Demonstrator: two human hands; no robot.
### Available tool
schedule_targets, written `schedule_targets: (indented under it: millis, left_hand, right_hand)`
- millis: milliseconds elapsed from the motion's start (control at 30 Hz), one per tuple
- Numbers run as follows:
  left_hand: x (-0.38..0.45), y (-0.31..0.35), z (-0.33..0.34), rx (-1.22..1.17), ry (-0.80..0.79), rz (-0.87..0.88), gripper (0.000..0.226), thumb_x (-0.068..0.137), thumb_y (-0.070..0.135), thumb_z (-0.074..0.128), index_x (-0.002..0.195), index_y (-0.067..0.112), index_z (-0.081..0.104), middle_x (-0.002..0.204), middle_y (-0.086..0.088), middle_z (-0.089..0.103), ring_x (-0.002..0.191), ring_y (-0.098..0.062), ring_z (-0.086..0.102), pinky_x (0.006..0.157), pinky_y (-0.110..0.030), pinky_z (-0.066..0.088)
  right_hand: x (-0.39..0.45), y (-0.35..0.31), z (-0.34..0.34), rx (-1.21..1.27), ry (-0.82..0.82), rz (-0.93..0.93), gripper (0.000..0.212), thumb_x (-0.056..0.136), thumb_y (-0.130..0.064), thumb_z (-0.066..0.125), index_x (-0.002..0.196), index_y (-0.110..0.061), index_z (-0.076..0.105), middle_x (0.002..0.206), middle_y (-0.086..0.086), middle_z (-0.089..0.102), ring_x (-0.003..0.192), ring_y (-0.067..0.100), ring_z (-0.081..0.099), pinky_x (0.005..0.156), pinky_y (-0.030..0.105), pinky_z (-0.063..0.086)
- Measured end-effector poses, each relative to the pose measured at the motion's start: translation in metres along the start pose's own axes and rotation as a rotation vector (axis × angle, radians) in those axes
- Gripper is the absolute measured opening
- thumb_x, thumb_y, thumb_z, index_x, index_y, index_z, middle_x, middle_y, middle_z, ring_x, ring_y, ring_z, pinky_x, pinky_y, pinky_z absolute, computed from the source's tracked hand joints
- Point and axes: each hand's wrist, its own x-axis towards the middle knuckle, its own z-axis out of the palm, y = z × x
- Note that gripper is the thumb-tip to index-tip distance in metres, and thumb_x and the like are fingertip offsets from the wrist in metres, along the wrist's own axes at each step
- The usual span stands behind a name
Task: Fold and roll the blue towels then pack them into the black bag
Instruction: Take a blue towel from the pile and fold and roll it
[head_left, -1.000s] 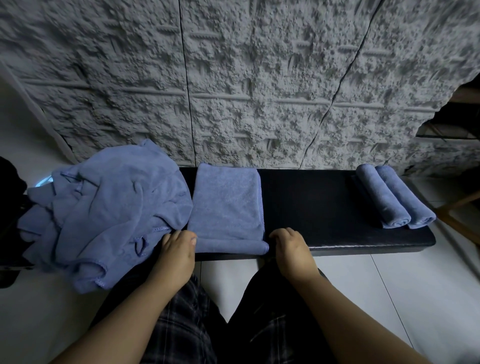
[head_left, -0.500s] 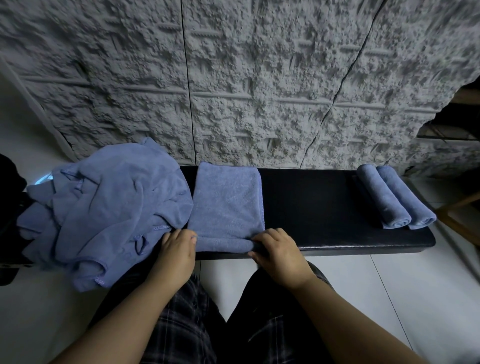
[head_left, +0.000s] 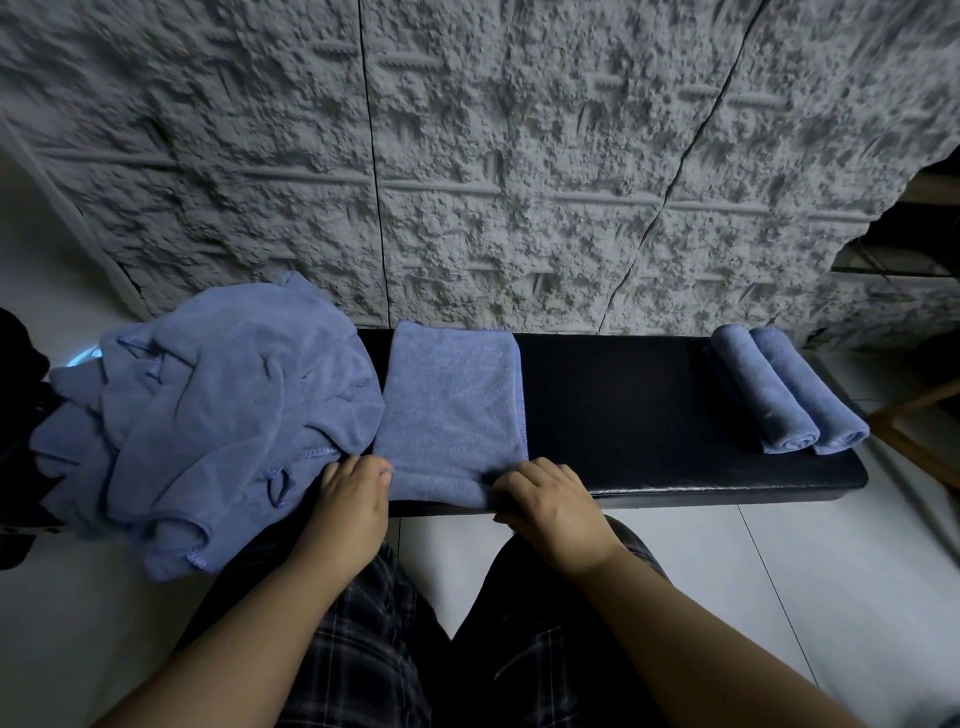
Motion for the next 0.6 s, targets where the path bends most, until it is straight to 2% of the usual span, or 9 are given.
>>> schedule_targets:
  millis: [67, 133, 200, 267, 367, 467, 533, 600]
  left_hand:
    - [-0.001, 0.000, 0.000, 0.000, -0.001, 0.005, 0.019, 0.097, 0.012, 0.040, 0.098, 0.004, 0.057, 0.096, -0.005, 0.050, 0.091, -0.017, 0.034, 0.083, -0.029, 0.031]
    - [-0.001, 0.001, -0.001, -0.019, 0.000, 0.000, 0.016, 0.096, 0.011, 0.041, 0.097, 0.005, 0.057, 0.094, -0.002, 0.048, 0.091, -0.017, 0.035, 0.081, -0.027, 0.029]
    - [-0.002, 0.002, -0.002, -0.037, -0.004, 0.002, 0.014, 0.095, 0.011, 0.044, 0.096, 0.005, 0.056, 0.090, -0.001, 0.048, 0.089, -0.019, 0.038, 0.078, -0.028, 0.029]
    - [-0.003, 0.004, -0.003, -0.047, -0.018, 0.001, 0.012, 0.095, 0.010, 0.044, 0.095, 0.005, 0.056, 0.087, 0.000, 0.048, 0.088, -0.022, 0.040, 0.074, -0.029, 0.029]
    - [-0.004, 0.007, -0.001, -0.043, -0.010, 0.007, 0.012, 0.095, 0.011, 0.045, 0.094, 0.006, 0.056, 0.084, 0.003, 0.046, 0.085, -0.019, 0.038, 0.072, -0.027, 0.027]
    - [-0.004, 0.013, 0.000, -0.012, 0.045, -0.001, 0.007, 0.091, 0.008, 0.052, 0.087, 0.005, 0.057, 0.077, -0.002, 0.051, 0.081, -0.020, 0.039, 0.071, -0.030, 0.030]
    - [-0.004, 0.014, 0.002, 0.034, 0.075, 0.009, 0.006, 0.085, 0.005, 0.059, 0.080, 0.005, 0.057, 0.073, -0.007, 0.056, 0.077, -0.026, 0.045, 0.068, -0.034, 0.035]
    - [-0.003, 0.013, 0.001, 0.071, 0.099, 0.018, 0.010, 0.080, 0.004, 0.065, 0.076, 0.007, 0.056, 0.073, -0.007, 0.056, 0.077, -0.029, 0.048, 0.066, -0.038, 0.041]
  right_hand:
    - [0.000, 0.001, 0.002, 0.021, -0.018, 0.024, 0.026, 0.078, -0.043, 0.047, 0.084, -0.026, 0.065, 0.079, -0.012, 0.061, 0.073, 0.010, 0.053, 0.068, 0.017, 0.033]
    - [0.001, 0.002, 0.003, 0.108, -0.001, 0.050, 0.031, 0.081, -0.039, 0.044, 0.085, -0.022, 0.069, 0.081, -0.006, 0.063, 0.073, 0.017, 0.056, 0.064, 0.026, 0.040]
    - [0.001, 0.004, 0.003, 0.180, 0.021, 0.107, 0.029, 0.086, -0.035, 0.048, 0.091, -0.018, 0.071, 0.086, -0.001, 0.063, 0.078, 0.022, 0.053, 0.067, 0.033, 0.043]
    - [0.001, 0.005, 0.004, 0.217, 0.005, 0.174, 0.026, 0.091, -0.030, 0.050, 0.096, -0.015, 0.070, 0.091, 0.000, 0.061, 0.084, 0.020, 0.045, 0.075, 0.034, 0.041]
    - [0.001, 0.006, 0.006, 0.206, 0.005, 0.220, 0.030, 0.094, -0.031, 0.042, 0.093, -0.014, 0.067, 0.092, -0.001, 0.057, 0.085, 0.015, 0.034, 0.075, 0.029, 0.028]
    - [0.004, 0.007, 0.007, 0.110, -0.088, 0.241, 0.025, 0.099, -0.025, 0.039, 0.097, -0.015, 0.061, 0.098, -0.002, 0.054, 0.089, 0.015, 0.032, 0.074, 0.028, 0.022]
    - [0.006, 0.003, 0.007, 0.066, -0.093, 0.273, 0.035, 0.097, -0.033, 0.030, 0.096, -0.015, 0.060, 0.097, -0.002, 0.053, 0.092, 0.018, 0.036, 0.075, 0.030, 0.025]
    - [0.008, -0.001, 0.008, 0.037, -0.011, 0.304, 0.043, 0.091, -0.038, 0.027, 0.084, -0.014, 0.061, 0.085, 0.000, 0.054, 0.084, 0.022, 0.045, 0.070, 0.033, 0.035]
